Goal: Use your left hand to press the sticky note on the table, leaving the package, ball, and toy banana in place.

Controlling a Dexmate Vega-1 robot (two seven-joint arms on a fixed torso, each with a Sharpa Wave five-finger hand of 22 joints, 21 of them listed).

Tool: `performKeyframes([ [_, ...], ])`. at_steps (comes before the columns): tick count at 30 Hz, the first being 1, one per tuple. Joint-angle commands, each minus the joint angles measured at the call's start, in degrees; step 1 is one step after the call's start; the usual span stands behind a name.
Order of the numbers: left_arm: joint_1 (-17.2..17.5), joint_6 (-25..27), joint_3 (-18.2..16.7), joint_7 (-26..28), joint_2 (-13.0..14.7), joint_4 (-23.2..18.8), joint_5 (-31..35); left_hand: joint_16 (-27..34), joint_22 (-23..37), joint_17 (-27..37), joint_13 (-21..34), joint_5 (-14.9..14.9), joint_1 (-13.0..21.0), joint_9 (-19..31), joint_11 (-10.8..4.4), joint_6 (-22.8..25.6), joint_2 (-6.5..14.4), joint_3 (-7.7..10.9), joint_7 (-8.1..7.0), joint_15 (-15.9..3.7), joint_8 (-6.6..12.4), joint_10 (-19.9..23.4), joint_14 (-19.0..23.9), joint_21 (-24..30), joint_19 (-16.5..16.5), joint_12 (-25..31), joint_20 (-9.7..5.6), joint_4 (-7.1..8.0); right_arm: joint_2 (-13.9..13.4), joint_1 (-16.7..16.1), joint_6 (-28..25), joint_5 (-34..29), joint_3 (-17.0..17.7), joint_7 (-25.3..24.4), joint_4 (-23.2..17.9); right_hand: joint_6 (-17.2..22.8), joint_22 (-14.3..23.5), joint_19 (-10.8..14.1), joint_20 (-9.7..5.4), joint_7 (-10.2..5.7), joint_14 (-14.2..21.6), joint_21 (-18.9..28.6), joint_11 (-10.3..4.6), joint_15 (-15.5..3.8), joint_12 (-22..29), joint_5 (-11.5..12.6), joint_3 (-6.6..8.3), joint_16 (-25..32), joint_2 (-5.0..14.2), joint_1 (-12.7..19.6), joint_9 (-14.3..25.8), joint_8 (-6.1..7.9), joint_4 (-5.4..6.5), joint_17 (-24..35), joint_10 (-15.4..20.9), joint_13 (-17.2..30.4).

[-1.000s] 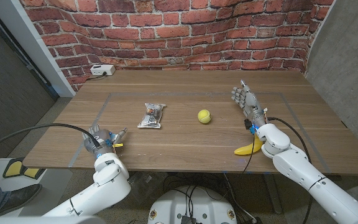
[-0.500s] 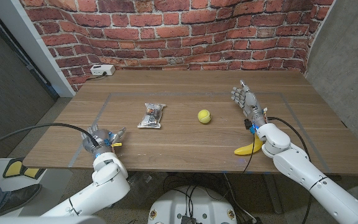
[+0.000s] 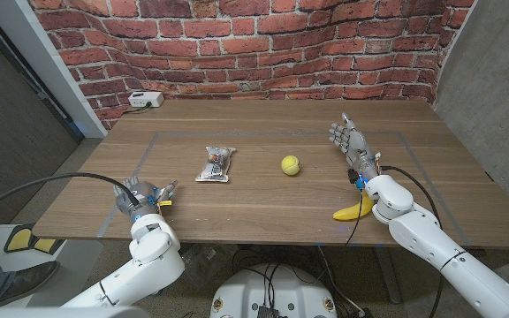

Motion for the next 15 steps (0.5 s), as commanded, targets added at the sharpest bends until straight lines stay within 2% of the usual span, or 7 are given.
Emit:
performKeyframes([
  [1, -0.8, 0.0, 1.3, -0.6, 0.0, -0.3, 1.7, 0.0, 0.1, 0.1, 0.2, 0.4, 0.4, 0.1, -0.41, 0.6, 0.2, -0.20, -0.08, -0.50, -0.12, 0.2, 0.2, 0.4, 0.2, 0.3, -0.22, -0.26, 0.1, 0.3, 0.1, -0.1, 0.0, 0.0, 0.6, 0.2, 0.3, 0.2, 0.16, -0.50, 0.0, 0.0, -0.14, -0.14, -0.1, 0.3, -0.13, -0.1, 0.36, 0.1, 0.3, -0.18, -0.21, 0.0, 0.3, 0.1],
  [3, -0.8, 0.0, 1.9, -0.3, 0.0, -0.8, 2.5, 0.0, 0.1, 0.1, 0.2, 0.4, 0.4, 0.1, -0.47, 0.6, 0.2, -0.21, -0.04, -0.49, -0.15, 0.2, 0.2, 0.4, 0.2, 0.3, -0.19, -0.27, 0.1, 0.3, 0.1, -0.1, 0.1, 0.0, 0.7, 0.2, 0.3, 0.2, 0.16, -0.46, 0.0, 0.0, -0.14, -0.11, -0.1, 0.3, -0.13, -0.1, 0.36, 0.1, 0.3, -0.16, -0.22, 0.0, 0.3, 0.1],
  [11, 0.3, 0.0, 2.2, -9.4, -2.7, -1.1, 16.5, 0.0, 0.1, 0.1, 0.2, 0.3, 0.6, 0.1, -0.46, 0.4, 0.3, -0.26, -0.14, -0.65, -0.33, 0.3, 0.3, 0.4, 0.4, 0.3, -0.16, -0.28, 0.5, 0.5, 1.0, 0.4, 0.1, 0.8, 2.1, 0.2, 0.3, 0.2, 0.14, -0.46, 0.0, 0.0, -0.17, -0.12, -0.1, 0.3, -0.14, -0.1, 0.38, 0.1, 0.3, -0.16, -0.24, 0.0, 0.3, 0.1],
  [15, -0.1, 0.0, 3.1, -10.9, -3.1, -0.8, 18.6, 0.0, 0.1, 0.1, 0.2, 0.3, 0.6, 0.1, -0.51, 0.2, 0.3, -0.28, -0.24, -0.59, -0.44, 0.4, 0.3, 0.5, 0.4, 0.3, -0.14, -0.28, 0.6, 0.6, 1.3, 0.5, 0.1, 0.9, 2.3, 0.2, 0.3, 0.2, 0.13, -0.47, 0.0, 0.0, -0.12, -0.11, -0.1, 0.3, -0.14, -0.1, 0.39, 0.1, 0.3, -0.17, -0.25, 0.0, 0.4, 0.1],
])
